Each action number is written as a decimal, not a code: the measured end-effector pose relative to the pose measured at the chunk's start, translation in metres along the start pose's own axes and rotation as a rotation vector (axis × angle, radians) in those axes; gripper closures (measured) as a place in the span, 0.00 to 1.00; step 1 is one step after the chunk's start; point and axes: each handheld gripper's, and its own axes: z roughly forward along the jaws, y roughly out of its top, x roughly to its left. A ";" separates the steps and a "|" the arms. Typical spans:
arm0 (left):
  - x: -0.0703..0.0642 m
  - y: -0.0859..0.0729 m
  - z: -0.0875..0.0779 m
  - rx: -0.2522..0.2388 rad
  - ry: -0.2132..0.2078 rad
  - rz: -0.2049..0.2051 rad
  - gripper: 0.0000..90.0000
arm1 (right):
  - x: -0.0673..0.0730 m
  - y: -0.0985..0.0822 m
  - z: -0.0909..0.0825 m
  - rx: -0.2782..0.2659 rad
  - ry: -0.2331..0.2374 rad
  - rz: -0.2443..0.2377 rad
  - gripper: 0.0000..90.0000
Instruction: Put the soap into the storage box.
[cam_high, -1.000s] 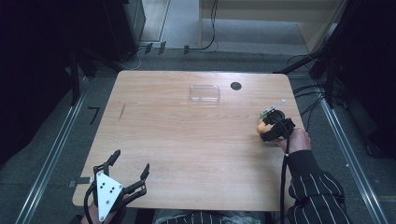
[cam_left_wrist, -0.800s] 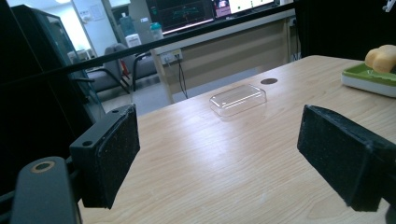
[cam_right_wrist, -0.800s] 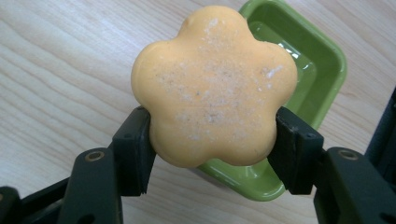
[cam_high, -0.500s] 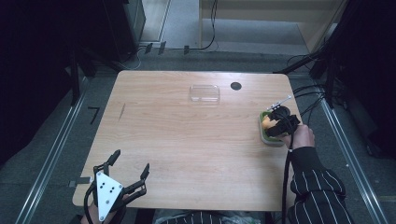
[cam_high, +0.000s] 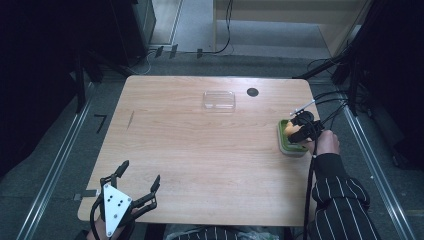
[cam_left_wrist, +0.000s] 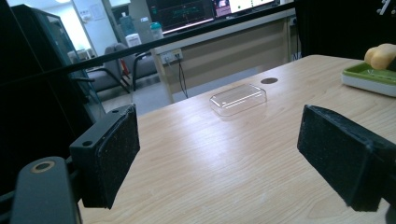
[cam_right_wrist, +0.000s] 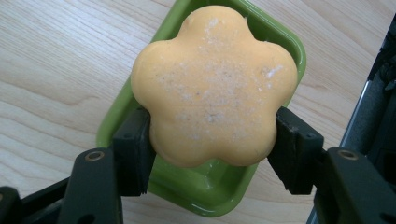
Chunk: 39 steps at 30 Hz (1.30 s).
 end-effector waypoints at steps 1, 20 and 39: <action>0.000 0.000 0.000 0.000 0.000 0.000 0.14 | -0.001 0.000 0.001 0.005 -0.006 -0.004 0.45; 0.000 0.000 0.000 0.002 -0.001 0.001 0.14 | -0.001 0.005 0.018 0.069 -0.022 -0.063 0.45; 0.000 0.000 -0.001 -0.002 0.001 0.002 0.14 | 0.001 0.008 0.026 0.098 -0.035 -0.086 0.44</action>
